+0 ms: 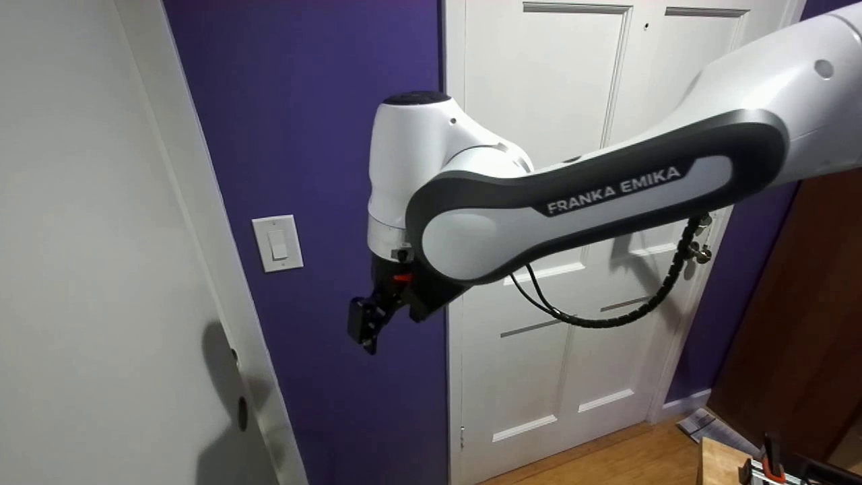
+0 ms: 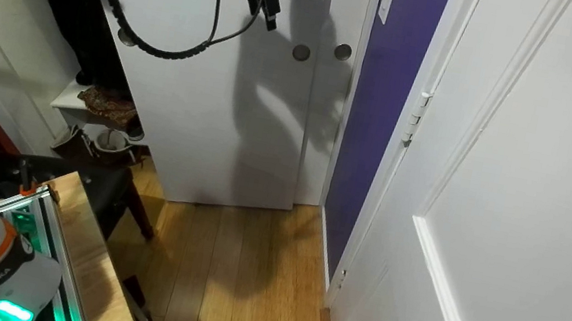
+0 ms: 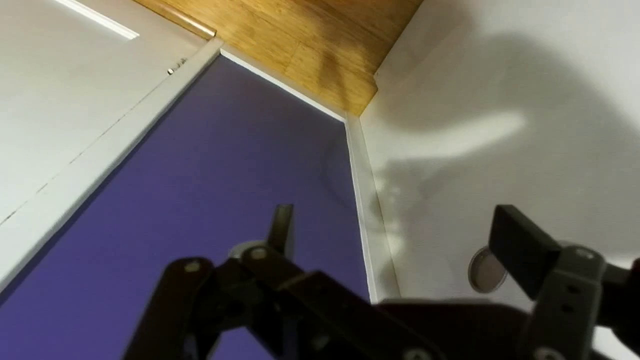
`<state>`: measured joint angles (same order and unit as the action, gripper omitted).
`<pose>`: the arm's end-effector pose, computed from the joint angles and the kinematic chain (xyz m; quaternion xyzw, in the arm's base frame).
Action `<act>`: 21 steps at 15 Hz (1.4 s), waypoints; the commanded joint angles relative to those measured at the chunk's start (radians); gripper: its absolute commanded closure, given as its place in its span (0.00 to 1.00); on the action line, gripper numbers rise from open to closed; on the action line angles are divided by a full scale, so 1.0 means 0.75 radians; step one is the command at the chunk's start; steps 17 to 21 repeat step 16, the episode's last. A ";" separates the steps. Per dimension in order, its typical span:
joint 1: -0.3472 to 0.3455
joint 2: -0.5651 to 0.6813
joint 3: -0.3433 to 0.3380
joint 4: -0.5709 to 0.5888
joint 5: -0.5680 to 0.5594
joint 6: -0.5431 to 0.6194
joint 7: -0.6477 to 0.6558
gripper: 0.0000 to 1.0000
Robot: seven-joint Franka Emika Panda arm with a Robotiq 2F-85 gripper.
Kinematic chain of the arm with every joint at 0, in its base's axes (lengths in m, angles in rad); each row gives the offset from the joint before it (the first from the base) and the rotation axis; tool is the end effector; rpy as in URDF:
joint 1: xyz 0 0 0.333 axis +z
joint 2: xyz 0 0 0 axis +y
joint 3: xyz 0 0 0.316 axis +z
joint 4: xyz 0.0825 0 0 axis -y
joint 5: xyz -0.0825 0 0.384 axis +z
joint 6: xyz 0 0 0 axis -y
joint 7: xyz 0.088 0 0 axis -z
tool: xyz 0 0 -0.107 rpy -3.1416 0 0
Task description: Push the light switch upwards
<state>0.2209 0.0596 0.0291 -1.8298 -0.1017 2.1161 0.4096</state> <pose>0.5841 0.1440 0.5173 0.9909 -0.0580 0.1216 0.0063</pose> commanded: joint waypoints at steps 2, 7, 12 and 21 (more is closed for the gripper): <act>-0.043 -0.301 0.079 -0.399 0.014 0.056 -0.143 0.00; -0.061 -0.576 0.062 -0.717 0.191 0.096 -0.401 0.00; -0.109 -0.625 0.077 -0.735 0.213 0.066 -0.383 0.00; -0.117 -0.686 0.071 -0.778 0.222 0.065 -0.386 0.00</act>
